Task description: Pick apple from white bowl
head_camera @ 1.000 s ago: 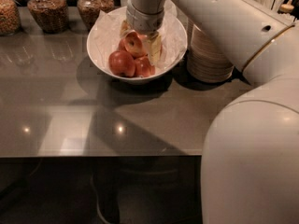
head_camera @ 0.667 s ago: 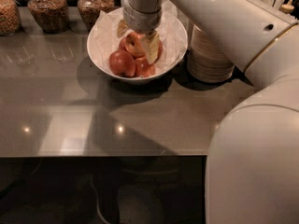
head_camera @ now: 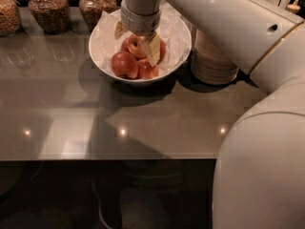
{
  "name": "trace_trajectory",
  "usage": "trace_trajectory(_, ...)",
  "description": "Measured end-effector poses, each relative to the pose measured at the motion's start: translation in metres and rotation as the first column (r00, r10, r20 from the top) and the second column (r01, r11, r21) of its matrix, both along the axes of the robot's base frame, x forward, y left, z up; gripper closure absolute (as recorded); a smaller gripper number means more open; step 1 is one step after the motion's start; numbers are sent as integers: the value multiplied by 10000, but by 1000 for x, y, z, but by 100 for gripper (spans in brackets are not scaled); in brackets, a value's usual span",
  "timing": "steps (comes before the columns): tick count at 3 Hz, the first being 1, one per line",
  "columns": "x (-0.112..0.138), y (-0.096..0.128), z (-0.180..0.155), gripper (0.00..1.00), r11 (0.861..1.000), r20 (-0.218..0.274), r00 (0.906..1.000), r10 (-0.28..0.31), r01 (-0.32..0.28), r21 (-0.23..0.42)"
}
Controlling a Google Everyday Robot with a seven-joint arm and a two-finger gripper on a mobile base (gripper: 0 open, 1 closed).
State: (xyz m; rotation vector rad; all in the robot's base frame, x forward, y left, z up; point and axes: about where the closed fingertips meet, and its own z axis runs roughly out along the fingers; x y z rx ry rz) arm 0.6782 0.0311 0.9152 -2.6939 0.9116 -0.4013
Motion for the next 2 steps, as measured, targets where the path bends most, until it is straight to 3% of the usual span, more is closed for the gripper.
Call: trace_trajectory(2, 7, -11, 14, 22, 9995, 517, 9985, -202, 214, -224)
